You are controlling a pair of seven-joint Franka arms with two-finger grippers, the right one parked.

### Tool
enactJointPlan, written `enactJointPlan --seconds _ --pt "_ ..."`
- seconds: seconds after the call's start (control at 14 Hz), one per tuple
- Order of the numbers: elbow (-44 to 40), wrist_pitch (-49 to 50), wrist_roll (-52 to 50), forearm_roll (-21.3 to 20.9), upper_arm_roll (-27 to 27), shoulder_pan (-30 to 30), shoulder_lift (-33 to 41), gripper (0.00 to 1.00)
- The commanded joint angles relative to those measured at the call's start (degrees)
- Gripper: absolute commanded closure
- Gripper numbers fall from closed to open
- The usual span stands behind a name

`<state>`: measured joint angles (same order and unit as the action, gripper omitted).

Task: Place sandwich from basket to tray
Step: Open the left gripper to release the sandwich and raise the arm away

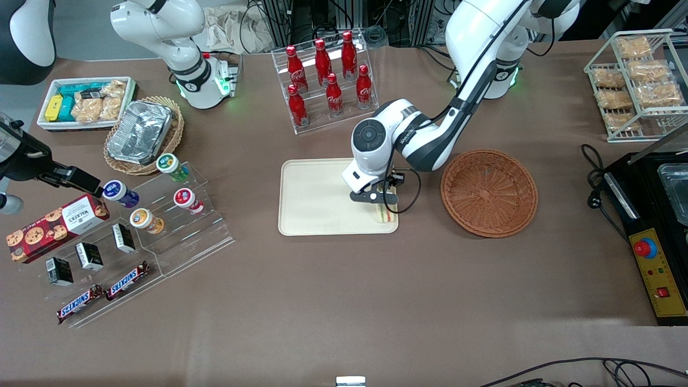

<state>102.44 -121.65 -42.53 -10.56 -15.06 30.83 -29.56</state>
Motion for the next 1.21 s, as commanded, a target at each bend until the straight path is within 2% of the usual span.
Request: enactJointPlan --seconds 0.0,0.21,0.43,0.57,0.71,0.79,0.93,1.14 --pt "0.4 3.0 -2.4 -1.7 0.6 -0.3 3.0 0.01" --pt "0.0 8.2 -5.5 -1.5 0.9 -2.6 8.7 0.01" --pt "-0.4 12.7 -5.9 -1.2 2.1 -8.6 13.0 0.01" --pt "-0.6 16.2 -8.0 -1.7 2.7 -9.1 15.9 0.01" --pt "-0.7 17.7 -13.6 -2.4 6.8 -9.2 18.0 0.01" --pt "-0.6 17.7 -12.8 -2.6 7.6 -9.7 18.6 0.01" --pt "-0.7 18.9 -4.5 -2.5 8.1 -12.8 20.4 0.01" --pt "-0.5 24.3 14.2 -2.2 8.0 -19.0 25.2 0.01"
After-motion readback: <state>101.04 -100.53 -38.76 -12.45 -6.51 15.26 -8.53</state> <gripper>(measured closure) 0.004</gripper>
